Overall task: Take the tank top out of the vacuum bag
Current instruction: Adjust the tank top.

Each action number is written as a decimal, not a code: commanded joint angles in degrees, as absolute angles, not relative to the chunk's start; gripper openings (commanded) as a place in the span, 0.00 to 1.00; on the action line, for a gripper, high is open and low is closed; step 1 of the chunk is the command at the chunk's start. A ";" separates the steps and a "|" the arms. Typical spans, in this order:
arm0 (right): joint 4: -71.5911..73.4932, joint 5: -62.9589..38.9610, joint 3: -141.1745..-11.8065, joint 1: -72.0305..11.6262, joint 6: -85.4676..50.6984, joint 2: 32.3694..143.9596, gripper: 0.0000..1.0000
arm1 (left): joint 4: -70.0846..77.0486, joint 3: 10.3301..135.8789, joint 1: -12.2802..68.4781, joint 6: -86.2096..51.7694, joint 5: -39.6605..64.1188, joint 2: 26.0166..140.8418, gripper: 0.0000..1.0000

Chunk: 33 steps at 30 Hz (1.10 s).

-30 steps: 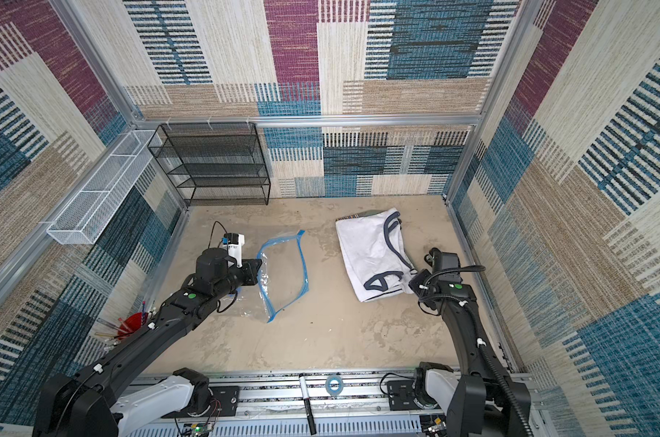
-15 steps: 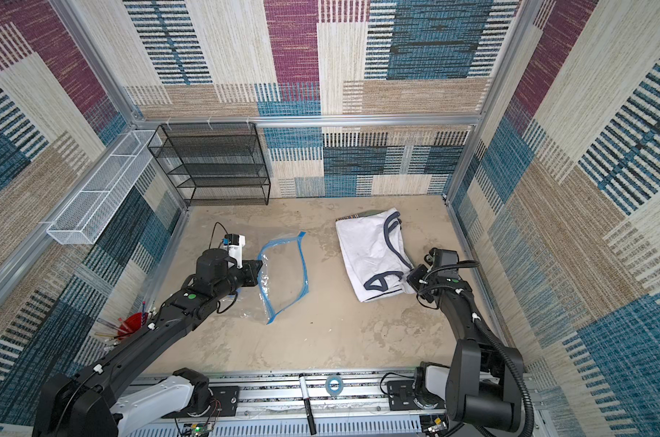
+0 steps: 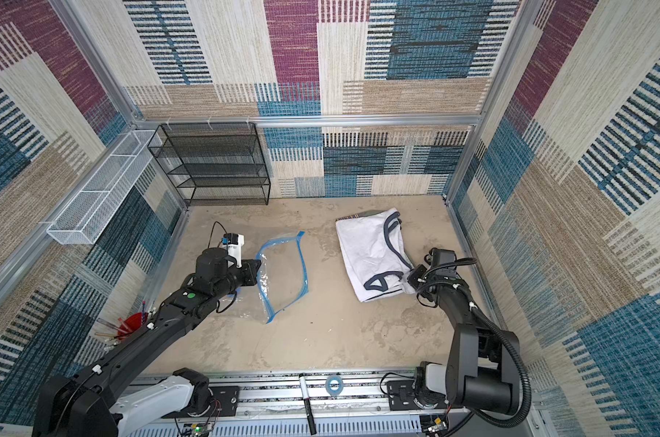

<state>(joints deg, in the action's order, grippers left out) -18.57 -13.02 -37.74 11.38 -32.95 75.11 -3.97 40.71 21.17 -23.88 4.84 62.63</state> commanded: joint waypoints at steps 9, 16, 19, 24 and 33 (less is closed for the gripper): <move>-12.94 -17.23 -36.18 11.34 -31.07 76.47 0.19 | -4.36 41.40 21.17 -23.12 4.79 62.98 0.00; -12.17 -17.68 -36.28 11.34 -30.28 77.17 0.01 | -5.27 41.40 21.10 -22.59 4.07 62.16 0.00; -11.98 -17.61 -36.47 11.34 -29.93 76.16 0.00 | -5.61 41.41 21.12 -22.41 3.96 61.97 0.00; -14.54 -13.33 -37.36 11.35 -29.16 73.99 0.03 | -5.36 40.87 21.10 -22.59 3.96 61.44 0.00; -15.27 -13.97 -38.10 11.38 -26.70 77.87 0.24 | -5.46 41.13 21.13 -22.50 3.87 61.65 0.00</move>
<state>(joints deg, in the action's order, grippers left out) -15.20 -14.31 -37.50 11.38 -27.99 77.01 -5.02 40.82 21.15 -23.81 4.62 61.63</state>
